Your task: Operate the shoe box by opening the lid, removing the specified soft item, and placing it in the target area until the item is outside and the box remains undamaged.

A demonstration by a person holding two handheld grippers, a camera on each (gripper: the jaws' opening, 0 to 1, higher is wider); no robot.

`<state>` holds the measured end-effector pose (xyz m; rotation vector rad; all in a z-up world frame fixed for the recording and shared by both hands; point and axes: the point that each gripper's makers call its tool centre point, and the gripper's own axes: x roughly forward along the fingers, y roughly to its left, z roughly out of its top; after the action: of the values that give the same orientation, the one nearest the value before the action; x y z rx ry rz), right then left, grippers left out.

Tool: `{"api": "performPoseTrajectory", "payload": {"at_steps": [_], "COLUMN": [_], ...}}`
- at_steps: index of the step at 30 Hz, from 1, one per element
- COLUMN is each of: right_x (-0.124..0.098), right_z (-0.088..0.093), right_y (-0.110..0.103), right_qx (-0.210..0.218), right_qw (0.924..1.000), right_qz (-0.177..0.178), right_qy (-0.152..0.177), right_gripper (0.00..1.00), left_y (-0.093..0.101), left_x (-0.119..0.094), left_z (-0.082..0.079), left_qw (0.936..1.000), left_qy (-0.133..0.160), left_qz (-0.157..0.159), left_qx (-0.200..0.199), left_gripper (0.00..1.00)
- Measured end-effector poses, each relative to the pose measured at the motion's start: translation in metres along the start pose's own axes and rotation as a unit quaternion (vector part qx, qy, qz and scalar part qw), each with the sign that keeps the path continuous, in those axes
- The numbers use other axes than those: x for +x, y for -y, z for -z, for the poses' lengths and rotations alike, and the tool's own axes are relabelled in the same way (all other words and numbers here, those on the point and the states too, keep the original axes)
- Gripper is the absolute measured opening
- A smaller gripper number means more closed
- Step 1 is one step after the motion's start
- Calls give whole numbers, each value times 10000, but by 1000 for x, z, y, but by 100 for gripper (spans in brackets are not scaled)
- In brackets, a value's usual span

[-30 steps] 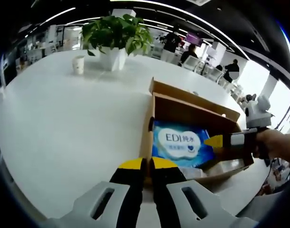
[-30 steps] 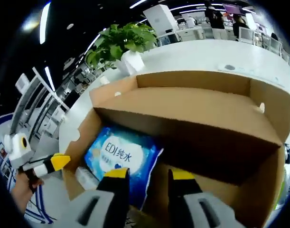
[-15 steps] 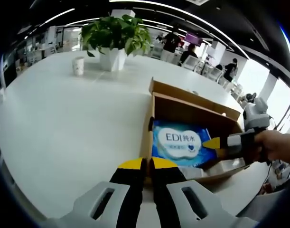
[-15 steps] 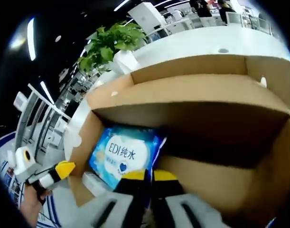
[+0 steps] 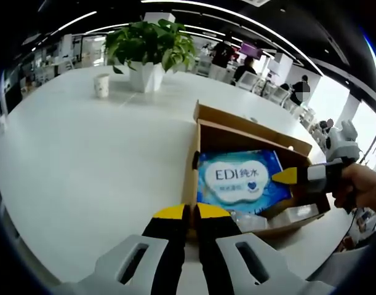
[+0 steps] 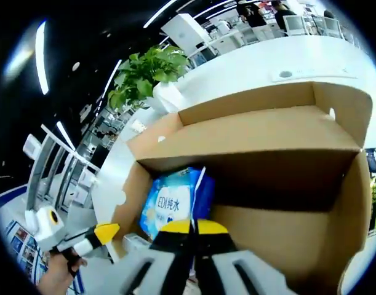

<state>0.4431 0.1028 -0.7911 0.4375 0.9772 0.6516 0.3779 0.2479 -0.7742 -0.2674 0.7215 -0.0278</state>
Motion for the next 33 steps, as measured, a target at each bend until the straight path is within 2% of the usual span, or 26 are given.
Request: {"api": "performPoseTrajectory", "payload": {"at_steps": [17, 25, 33], "right_x": [-17, -28, -33], "right_z": [-21, -34, -46], "right_y": [-46, -63, -75], "right_qx": [344, 495, 140], "right_qw": [9966, 9932, 9940], "right_qz": [-573, -857, -886], "right_qy": [489, 613, 628], "right_gripper": [0, 0, 0], "left_y": [0, -1, -1], "left_x": [-1, 1, 2], "left_z": [0, 0, -2], "left_qw": [10000, 10000, 10000], "left_qy": [-16, -24, -8], "left_qz": [0, 14, -1], "left_qx": [67, -51, -46], "left_gripper": [3, 3, 3]}}
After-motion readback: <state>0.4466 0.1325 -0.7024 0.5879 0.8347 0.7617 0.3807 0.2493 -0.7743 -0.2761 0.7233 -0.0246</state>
